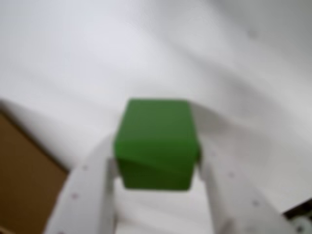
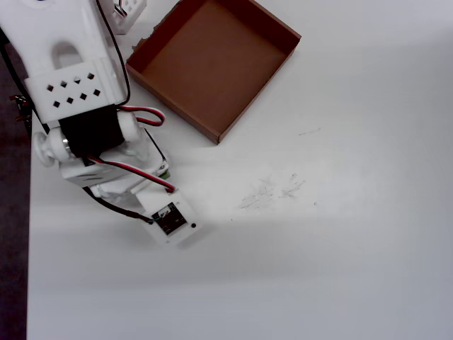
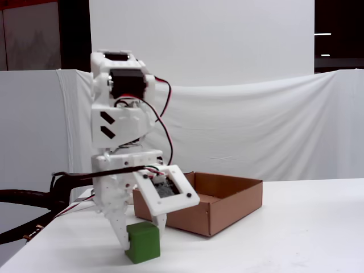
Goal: Grasp a green cube and put it in a box.
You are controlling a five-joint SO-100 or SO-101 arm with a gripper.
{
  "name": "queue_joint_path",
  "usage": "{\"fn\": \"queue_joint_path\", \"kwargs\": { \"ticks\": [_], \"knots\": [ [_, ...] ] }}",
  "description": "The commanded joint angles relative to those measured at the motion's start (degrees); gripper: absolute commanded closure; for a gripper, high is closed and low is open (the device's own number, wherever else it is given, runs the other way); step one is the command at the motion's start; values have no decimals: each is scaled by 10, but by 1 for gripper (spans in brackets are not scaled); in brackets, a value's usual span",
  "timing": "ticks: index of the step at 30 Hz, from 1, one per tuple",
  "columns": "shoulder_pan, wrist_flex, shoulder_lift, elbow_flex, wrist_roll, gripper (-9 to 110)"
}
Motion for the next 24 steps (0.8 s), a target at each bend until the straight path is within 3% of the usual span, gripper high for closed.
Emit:
{"fn": "queue_joint_path", "kwargs": {
  "ticks": [1, 16, 24],
  "knots": [
    [-6, -1, 16, -4, -5, 88],
    [-23, 115, 159, -49, 32, 89],
    [-122, 184, 226, -76, 84, 89]
  ]
}}
